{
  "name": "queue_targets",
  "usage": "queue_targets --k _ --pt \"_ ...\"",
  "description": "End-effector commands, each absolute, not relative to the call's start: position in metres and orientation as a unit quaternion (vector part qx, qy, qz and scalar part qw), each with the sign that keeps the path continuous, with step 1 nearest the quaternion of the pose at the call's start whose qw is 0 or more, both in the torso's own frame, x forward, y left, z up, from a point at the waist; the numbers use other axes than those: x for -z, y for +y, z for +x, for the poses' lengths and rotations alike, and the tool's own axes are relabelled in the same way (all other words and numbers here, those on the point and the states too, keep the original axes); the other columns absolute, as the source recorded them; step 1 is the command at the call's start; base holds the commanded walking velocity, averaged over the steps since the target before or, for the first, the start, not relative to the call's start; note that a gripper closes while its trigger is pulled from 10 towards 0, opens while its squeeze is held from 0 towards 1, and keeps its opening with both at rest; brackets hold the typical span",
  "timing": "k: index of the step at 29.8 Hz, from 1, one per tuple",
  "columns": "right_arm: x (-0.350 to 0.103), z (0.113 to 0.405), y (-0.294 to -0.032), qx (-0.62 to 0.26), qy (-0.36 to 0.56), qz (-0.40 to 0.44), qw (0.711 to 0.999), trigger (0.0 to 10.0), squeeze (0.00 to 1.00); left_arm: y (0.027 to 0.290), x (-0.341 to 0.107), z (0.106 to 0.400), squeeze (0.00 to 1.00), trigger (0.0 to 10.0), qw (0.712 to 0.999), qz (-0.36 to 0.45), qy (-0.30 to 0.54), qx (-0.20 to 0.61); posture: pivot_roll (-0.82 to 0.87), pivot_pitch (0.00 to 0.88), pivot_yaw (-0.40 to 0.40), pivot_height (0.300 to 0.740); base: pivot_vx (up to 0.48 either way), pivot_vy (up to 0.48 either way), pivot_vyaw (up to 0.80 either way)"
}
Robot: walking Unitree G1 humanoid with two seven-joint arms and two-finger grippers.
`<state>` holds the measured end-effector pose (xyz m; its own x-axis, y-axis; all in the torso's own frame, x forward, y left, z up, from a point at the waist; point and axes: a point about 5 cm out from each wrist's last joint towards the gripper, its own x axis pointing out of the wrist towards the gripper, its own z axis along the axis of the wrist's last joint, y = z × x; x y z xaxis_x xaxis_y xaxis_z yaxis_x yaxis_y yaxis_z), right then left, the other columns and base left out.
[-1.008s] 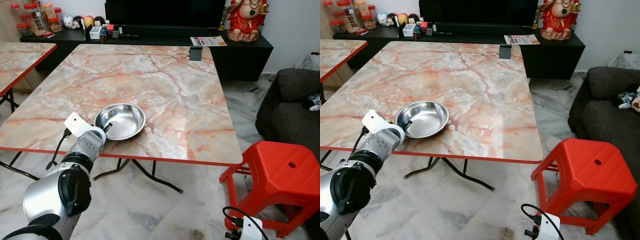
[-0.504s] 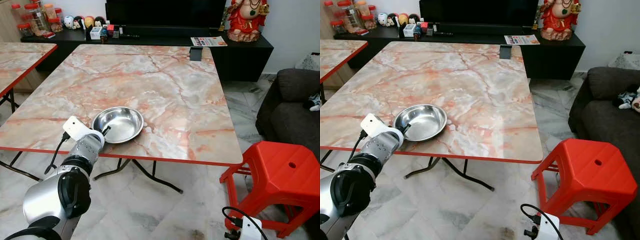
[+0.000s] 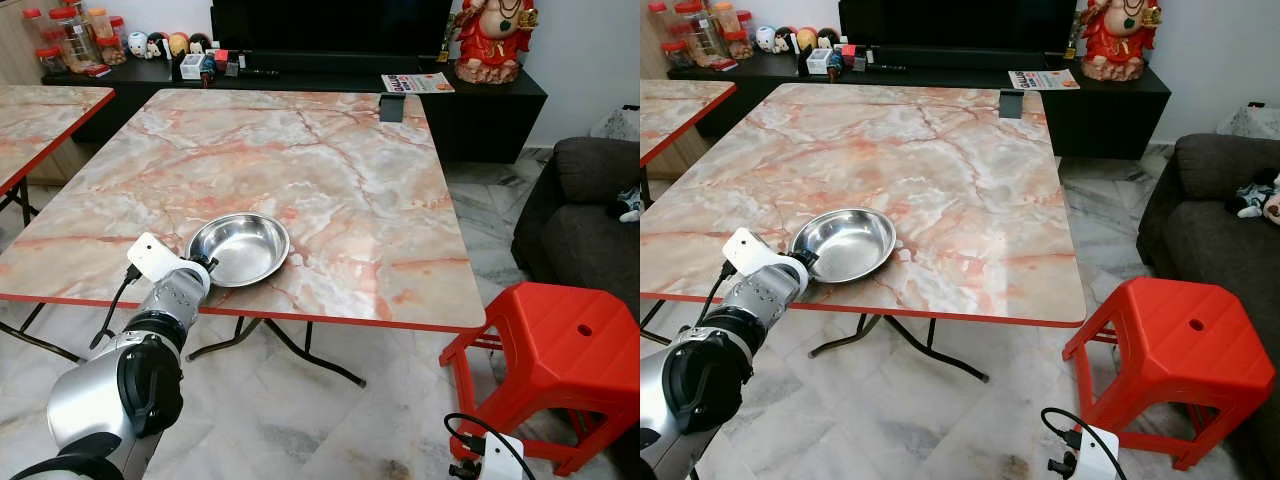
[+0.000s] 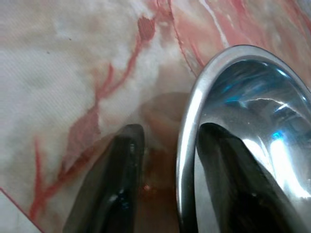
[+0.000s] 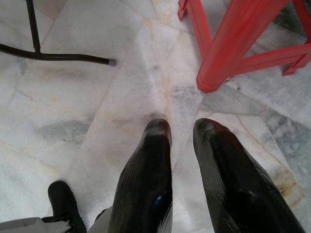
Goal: Setting the table
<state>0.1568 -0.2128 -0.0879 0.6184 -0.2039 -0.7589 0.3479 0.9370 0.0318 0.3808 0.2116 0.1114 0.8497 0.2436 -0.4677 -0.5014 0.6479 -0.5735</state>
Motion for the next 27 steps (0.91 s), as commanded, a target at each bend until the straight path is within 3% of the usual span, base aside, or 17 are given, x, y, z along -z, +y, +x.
queue_targets --k 1,7,14,24,27 --pt "0.087 0.159 -0.213 0.161 0.404 0.092 0.896 10.0 0.00 0.218 -0.108 0.378 0.00 10.0 0.892 -0.348 0.180 -0.227 -0.09 0.000 0.016 0.740 0.000 0.000 0.00" --pt "0.086 0.160 -0.213 0.160 0.403 0.091 0.897 10.0 0.00 0.235 -0.119 0.379 0.00 10.0 0.901 -0.316 0.149 -0.256 -0.08 0.000 0.015 0.740 0.000 0.000 0.00" --pt "0.086 0.162 -0.213 0.158 0.401 0.092 0.898 10.0 0.00 0.265 -0.157 0.383 0.00 10.0 0.938 -0.187 0.056 -0.288 -0.08 0.000 0.010 0.740 0.000 0.000 0.00" --pt "0.085 0.165 -0.212 0.151 0.401 0.089 0.899 10.0 0.00 0.247 -0.149 0.387 0.00 10.0 0.928 -0.288 0.053 -0.230 -0.07 0.000 0.004 0.740 0.000 0.000 0.00" --pt "0.085 0.164 -0.212 0.152 0.400 0.089 0.899 10.0 0.00 0.245 -0.159 0.390 0.00 10.0 0.947 -0.250 0.022 -0.199 -0.07 0.000 0.003 0.740 0.000 0.000 0.00"
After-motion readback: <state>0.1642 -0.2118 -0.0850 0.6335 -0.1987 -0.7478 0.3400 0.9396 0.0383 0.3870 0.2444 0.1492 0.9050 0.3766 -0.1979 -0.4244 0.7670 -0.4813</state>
